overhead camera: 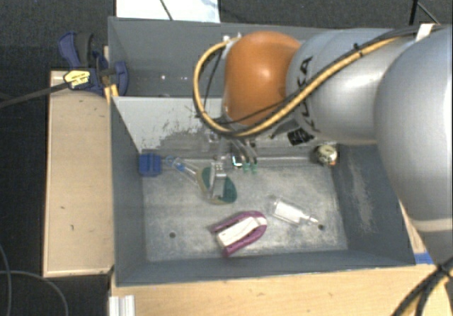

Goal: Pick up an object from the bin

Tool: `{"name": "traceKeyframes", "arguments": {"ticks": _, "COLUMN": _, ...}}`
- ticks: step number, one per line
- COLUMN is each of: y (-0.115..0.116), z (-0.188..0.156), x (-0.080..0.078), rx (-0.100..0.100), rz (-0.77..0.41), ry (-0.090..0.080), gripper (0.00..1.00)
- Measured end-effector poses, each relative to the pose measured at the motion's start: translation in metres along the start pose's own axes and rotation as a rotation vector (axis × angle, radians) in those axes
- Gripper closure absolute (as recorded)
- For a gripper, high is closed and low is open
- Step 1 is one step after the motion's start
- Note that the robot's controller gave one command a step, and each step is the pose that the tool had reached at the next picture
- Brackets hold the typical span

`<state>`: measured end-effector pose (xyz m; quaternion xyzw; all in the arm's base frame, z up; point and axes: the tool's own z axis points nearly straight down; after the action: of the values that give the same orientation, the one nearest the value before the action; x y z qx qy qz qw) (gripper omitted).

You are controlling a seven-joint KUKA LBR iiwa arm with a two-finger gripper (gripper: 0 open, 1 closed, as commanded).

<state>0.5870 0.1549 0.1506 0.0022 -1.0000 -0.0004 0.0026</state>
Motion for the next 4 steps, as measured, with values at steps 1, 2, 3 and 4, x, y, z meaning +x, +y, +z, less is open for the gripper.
{"name": "traceKeyframes", "arguments": {"ticks": 1, "y": -0.019, "z": 0.083, "x": 0.002, "rx": 0.002, "rz": 0.184, "ry": -0.001, "gripper": 0.00}}
{"name": "traceKeyframes", "arguments": {"ticks": 2, "y": -0.045, "z": 0.080, "x": -0.004, "rx": -0.001, "rz": 0.331, "ry": -0.005, "gripper": 0.00}}
{"name": "traceKeyframes", "arguments": {"ticks": 3, "y": -0.044, "z": 0.080, "x": -0.004, "rx": -0.002, "rz": 0.333, "ry": -0.005, "gripper": 0.00}}
{"name": "traceKeyframes", "arguments": {"ticks": 4, "y": -0.044, "z": 0.080, "x": -0.004, "rx": -0.002, "rz": 0.334, "ry": -0.005, "gripper": 0.00}}
